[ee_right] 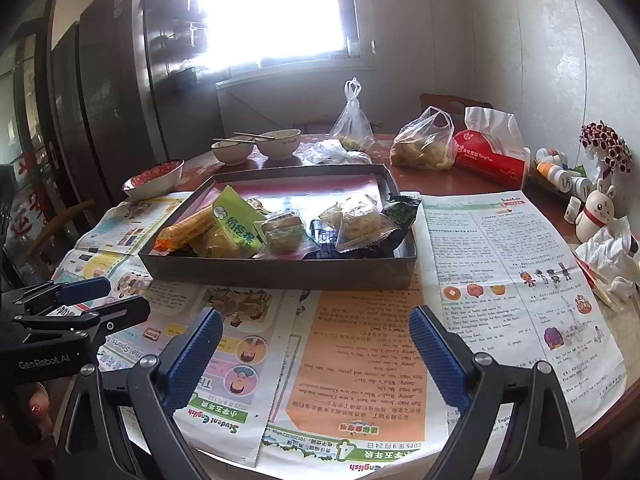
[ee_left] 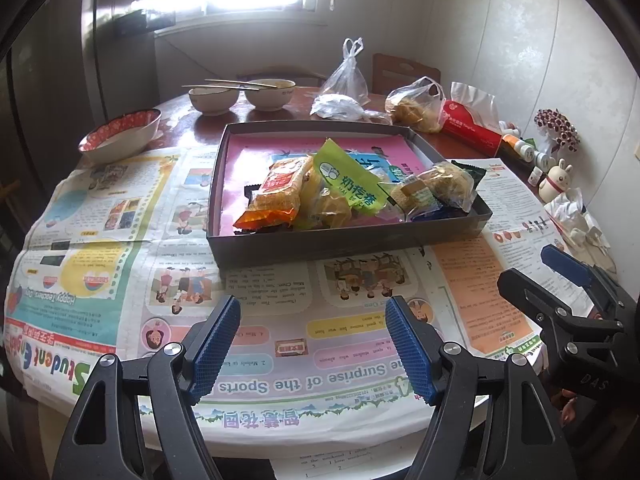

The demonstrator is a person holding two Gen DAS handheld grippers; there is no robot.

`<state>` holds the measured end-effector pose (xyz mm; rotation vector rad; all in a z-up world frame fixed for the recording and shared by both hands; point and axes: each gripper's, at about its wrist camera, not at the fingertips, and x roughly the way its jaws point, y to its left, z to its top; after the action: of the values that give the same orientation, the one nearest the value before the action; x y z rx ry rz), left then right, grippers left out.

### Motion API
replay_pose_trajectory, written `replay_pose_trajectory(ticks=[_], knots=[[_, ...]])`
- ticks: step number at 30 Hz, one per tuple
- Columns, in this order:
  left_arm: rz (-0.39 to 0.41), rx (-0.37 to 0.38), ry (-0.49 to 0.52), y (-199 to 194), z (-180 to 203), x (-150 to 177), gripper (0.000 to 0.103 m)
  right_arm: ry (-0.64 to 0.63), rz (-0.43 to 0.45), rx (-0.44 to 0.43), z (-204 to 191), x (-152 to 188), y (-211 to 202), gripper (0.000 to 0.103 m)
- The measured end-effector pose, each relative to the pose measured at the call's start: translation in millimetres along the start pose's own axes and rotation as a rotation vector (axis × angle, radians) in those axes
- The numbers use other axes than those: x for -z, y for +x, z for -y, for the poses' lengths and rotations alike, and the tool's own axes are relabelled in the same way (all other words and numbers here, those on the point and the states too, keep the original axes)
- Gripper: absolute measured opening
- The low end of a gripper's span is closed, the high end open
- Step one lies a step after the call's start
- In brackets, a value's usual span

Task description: Organize snacks

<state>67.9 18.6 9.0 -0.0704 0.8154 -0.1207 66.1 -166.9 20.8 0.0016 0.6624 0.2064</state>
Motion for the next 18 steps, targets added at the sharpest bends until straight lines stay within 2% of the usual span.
replay_pose_trajectory(ticks=[14, 18], knots=[[0.004, -0.024, 0.026, 4.6, 4.0, 2.2, 0.076, 0.006, -0.012, 0.005, 2.6, 1.1, 3.8, 0.095], [0.006, -0.009, 0.025, 7.3, 3.9, 2.3, 0.076, 0.006, -0.015, 0.011, 4.7, 0.8, 7.2, 0.095]])
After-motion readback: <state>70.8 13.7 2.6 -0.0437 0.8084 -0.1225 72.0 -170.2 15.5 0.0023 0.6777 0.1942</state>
